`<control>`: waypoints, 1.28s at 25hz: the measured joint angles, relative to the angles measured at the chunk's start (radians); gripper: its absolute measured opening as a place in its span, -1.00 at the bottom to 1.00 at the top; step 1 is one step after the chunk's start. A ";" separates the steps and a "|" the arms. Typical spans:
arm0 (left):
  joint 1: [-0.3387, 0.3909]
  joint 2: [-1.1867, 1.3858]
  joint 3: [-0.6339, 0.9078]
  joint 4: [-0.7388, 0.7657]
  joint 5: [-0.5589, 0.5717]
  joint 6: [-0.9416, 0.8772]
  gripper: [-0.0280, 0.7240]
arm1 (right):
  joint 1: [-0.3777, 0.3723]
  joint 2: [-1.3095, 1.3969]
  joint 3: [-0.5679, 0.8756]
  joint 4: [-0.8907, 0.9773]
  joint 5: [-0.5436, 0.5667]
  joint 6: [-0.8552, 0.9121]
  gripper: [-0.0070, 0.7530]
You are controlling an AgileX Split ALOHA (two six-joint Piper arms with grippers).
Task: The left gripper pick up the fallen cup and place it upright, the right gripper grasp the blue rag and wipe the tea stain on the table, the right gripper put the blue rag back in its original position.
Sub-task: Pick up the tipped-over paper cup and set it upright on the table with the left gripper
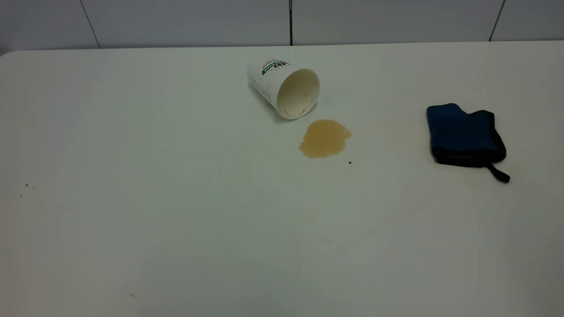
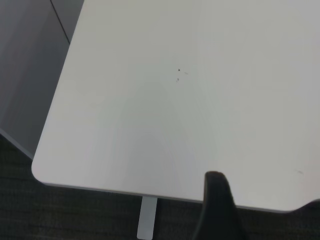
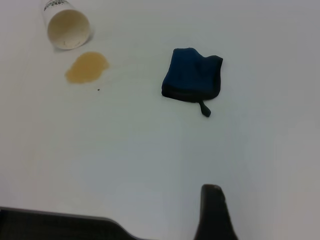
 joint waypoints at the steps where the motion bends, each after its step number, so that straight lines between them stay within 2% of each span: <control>1: 0.000 0.000 0.000 0.000 0.000 0.000 0.52 | 0.000 0.000 0.000 0.000 0.000 0.000 0.50; 6: 0.001 0.093 -0.065 -0.025 0.005 0.062 0.52 | 0.000 0.000 0.000 0.000 0.000 0.000 0.50; 9: 0.001 0.217 -0.127 -0.044 -0.033 0.132 0.52 | 0.000 0.000 0.000 0.000 0.000 0.000 0.50; 14: 0.001 0.462 -0.156 -0.075 -0.217 0.184 0.53 | 0.000 0.000 0.000 0.000 0.000 0.000 0.50; 21: -0.016 0.868 -0.200 -0.234 -0.467 0.344 0.53 | 0.000 0.000 0.000 0.000 0.000 0.000 0.50; 25: -0.120 1.078 -0.267 -0.232 -0.545 0.368 0.53 | 0.000 0.000 0.000 0.000 0.000 0.000 0.50; 29: -0.289 1.285 -0.341 -0.151 -0.627 0.311 0.53 | 0.000 0.000 0.000 0.000 0.000 0.000 0.50; 32: -0.407 1.450 -0.419 -0.034 -0.669 0.198 0.53 | 0.000 0.000 0.000 0.000 0.000 0.000 0.50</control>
